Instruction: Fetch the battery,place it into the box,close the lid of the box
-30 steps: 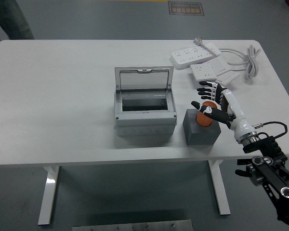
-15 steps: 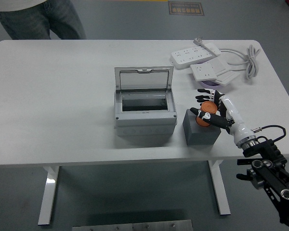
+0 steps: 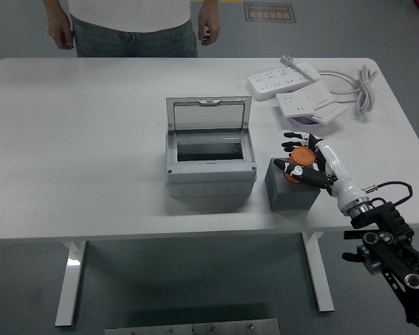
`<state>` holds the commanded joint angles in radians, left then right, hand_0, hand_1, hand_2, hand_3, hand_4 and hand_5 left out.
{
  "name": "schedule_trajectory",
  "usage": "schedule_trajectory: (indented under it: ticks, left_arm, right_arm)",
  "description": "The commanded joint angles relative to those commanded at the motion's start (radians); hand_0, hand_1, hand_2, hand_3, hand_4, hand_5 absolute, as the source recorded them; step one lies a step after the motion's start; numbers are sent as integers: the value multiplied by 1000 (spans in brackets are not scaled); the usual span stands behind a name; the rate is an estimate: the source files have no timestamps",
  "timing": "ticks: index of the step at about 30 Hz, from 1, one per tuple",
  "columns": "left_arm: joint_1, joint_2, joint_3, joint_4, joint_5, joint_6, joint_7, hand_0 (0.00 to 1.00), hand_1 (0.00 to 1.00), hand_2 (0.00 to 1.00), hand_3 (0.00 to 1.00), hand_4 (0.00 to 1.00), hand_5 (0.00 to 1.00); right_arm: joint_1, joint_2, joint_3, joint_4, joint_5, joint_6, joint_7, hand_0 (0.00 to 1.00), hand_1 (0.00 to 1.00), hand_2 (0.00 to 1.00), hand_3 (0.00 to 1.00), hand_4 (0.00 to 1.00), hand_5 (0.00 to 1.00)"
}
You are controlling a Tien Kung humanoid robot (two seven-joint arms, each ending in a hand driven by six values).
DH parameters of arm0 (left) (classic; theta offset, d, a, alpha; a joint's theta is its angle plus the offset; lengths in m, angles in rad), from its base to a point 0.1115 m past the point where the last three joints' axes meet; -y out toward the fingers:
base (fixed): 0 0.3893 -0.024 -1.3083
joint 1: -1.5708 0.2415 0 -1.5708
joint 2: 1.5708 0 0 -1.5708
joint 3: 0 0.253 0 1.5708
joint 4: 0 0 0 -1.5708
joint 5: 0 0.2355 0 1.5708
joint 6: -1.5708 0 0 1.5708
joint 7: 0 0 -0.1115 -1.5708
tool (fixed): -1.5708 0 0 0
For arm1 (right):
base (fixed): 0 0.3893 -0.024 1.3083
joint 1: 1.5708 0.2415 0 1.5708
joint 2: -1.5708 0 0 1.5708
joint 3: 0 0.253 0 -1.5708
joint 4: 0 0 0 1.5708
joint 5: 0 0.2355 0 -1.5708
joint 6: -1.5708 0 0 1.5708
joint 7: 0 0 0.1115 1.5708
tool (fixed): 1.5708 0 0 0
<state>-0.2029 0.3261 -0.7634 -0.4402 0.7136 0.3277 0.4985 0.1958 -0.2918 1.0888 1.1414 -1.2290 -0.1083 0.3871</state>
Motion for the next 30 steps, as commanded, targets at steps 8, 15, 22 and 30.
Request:
schedule_trajectory:
  ticks: [8,15,22,30]
  left_arm:
    - [1,3,-2,-1,4,1,1,627,679,558,594,549,13]
    - [2,3,-5,-1,12,1,2,627,680,559,593,550,11]
    - [3,2,-10,-2,25,-2,7,627,679,559,593,549,11]
    - [6,-1,-19,-2,45,-4,13,627,679,560,592,548,10]
  right_arm:
    - [2,1,-4,-8,-2,-2,-2,651,684,675,739,767,36]
    - [4,0,-9,-10,1,-8,0,628,673,672,715,723,2]
    - [4,0,-12,-11,8,-12,4,595,643,652,687,720,2]
    - [0,-4,-23,-20,79,-16,18,581,634,651,686,716,2]
